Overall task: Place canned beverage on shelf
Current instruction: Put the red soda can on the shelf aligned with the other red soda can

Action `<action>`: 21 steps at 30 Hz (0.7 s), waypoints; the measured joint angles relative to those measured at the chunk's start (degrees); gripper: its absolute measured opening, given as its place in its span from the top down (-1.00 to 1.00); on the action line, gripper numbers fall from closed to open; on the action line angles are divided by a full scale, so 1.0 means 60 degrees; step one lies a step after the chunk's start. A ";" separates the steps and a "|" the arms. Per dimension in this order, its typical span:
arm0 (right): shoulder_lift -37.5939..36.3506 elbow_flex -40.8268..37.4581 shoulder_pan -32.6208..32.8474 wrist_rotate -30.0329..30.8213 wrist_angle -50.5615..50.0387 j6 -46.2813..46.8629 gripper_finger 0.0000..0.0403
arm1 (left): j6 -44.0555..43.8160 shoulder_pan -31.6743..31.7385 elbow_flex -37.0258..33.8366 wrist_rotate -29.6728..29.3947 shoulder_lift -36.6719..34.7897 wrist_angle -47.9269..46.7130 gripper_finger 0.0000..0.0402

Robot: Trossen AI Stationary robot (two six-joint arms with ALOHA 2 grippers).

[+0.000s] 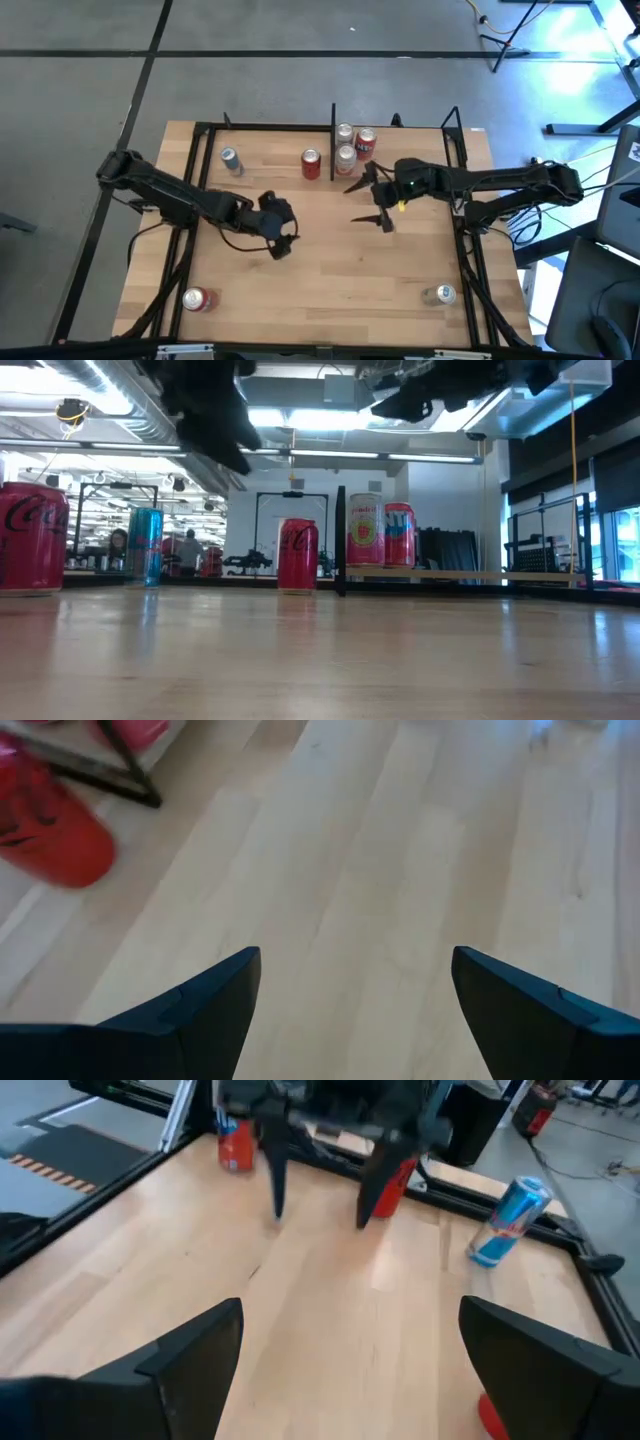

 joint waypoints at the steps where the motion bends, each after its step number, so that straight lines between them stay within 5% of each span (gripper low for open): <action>1: 0.0105 0.0000 0.0004 -0.0014 0.0119 0.0003 -0.75 | 0.0017 0.0000 0.0000 0.0040 -0.0167 -0.0268 -0.57; 9: 0.0938 0.0000 -0.0015 -0.0168 0.0721 0.0033 -0.75 | 0.0151 0.0186 0.0007 0.1003 -0.0531 -0.0811 -0.58; 17: 0.1137 0.0000 -0.0016 -0.0168 0.1085 0.0019 -0.75 | 0.0783 0.0858 0.0004 0.2039 -0.0458 -0.0675 -0.94; 21: 0.1137 0.0000 -0.0018 -0.0168 0.1060 0.0029 -0.75 | 0.0687 0.0929 0.0004 0.2028 -0.0455 0.0113 -0.95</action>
